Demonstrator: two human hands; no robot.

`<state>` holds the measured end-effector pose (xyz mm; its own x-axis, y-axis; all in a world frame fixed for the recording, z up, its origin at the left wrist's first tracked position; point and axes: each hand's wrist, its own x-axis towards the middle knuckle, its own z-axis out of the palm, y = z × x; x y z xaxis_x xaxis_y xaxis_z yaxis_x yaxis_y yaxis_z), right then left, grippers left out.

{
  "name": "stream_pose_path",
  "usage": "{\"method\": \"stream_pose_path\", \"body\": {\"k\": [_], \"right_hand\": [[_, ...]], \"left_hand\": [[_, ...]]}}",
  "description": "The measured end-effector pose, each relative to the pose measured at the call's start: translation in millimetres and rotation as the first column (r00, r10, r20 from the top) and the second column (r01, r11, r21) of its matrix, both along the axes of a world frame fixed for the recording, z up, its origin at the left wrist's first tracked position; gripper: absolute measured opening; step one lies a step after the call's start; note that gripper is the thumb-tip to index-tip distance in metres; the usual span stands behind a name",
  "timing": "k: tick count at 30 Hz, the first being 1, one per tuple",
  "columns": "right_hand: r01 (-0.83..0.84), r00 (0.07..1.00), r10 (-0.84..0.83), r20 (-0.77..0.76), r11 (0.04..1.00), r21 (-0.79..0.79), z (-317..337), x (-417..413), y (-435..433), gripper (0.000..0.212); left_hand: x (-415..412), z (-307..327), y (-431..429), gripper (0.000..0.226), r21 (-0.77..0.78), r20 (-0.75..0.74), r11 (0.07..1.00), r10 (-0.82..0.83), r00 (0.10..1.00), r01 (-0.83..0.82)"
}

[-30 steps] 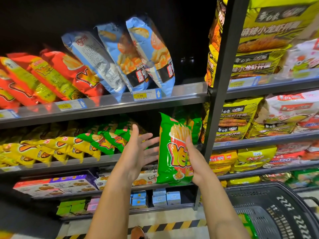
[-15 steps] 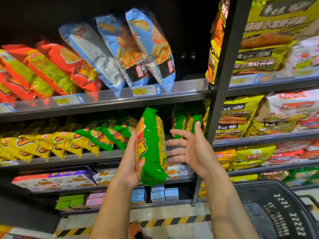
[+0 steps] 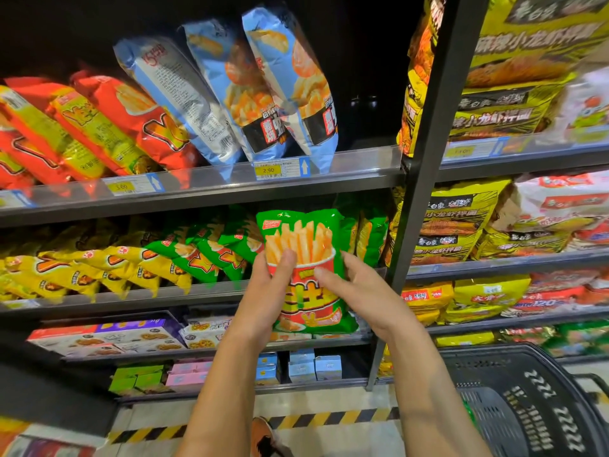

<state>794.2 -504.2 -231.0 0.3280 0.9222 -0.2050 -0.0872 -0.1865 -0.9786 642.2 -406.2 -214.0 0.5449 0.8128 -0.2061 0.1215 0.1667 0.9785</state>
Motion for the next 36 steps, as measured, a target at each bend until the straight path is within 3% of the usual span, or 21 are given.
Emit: {"method": "stream_pose_path", "body": {"k": [3, 6, 13, 17, 20, 24, 29, 31, 33, 36], "right_hand": [[0.055, 0.990, -0.057, 0.131, 0.998, 0.017, -2.2, 6.5, -3.7, 0.094], [0.052, 0.975, -0.068, 0.209, 0.995, 0.081, -7.7, 19.5, -10.0, 0.069], [0.012, 0.979, -0.050, 0.195, 0.982, 0.191, -13.4, 25.3, -14.7, 0.080], [0.038, 0.980, -0.067, 0.187, 0.987, 0.156, -7.1, 24.7, -18.7, 0.065], [0.020, 0.999, -0.026, 0.044, 0.991, 0.134, -2.8, 23.1, -21.6, 0.051], [0.012, 0.996, -0.009, -0.092, 0.999, 0.034, 1.3, 12.4, -14.5, 0.054], [-0.007, 0.984, -0.008, -0.176, 0.997, -0.081, 1.5, 7.4, -9.6, 0.045], [-0.002, 0.985, -0.016, -0.170, 0.995, -0.105, 4.3, 4.9, -10.3, 0.038], [0.013, 0.980, -0.035, -0.196, 0.994, -0.112, 3.2, 4.6, -9.7, 0.035], [0.009, 0.961, -0.042, -0.273, 0.992, -0.122, 13.5, -1.5, -9.9, 0.028]], "left_hand": [[-6.4, -0.9, 2.6, 0.057, 0.079, 0.049, 0.992, -0.099, 0.994, 0.095], [-16.0, -4.9, 5.4, 0.059, 0.122, 0.038, 0.971, -0.212, 0.977, 0.206], [-18.3, -9.3, 9.6, 0.065, 0.198, -0.001, 0.942, -0.278, 0.961, 0.272], [-20.6, -2.6, 7.9, 0.066, 0.149, 0.034, 0.951, -0.278, 0.960, 0.270], [-19.6, -0.5, 7.9, 0.068, 0.091, 0.061, 0.968, -0.241, 0.969, 0.235], [-12.6, 9.1, -1.1, 0.051, -0.056, 0.014, 0.989, -0.134, 0.991, 0.134], [-11.7, 16.1, -5.9, 0.032, -0.103, -0.247, 0.982, -0.181, 0.952, 0.160], [-14.5, 14.7, -4.3, 0.039, -0.193, -0.291, 0.975, -0.167, 0.942, 0.113], [-18.2, 12.7, -3.4, 0.061, -0.270, -0.263, 0.959, -0.158, 0.952, 0.084], [-19.0, 12.8, -6.1, 0.069, -0.256, -0.216, 0.962, -0.152, 0.965, 0.094]]}}
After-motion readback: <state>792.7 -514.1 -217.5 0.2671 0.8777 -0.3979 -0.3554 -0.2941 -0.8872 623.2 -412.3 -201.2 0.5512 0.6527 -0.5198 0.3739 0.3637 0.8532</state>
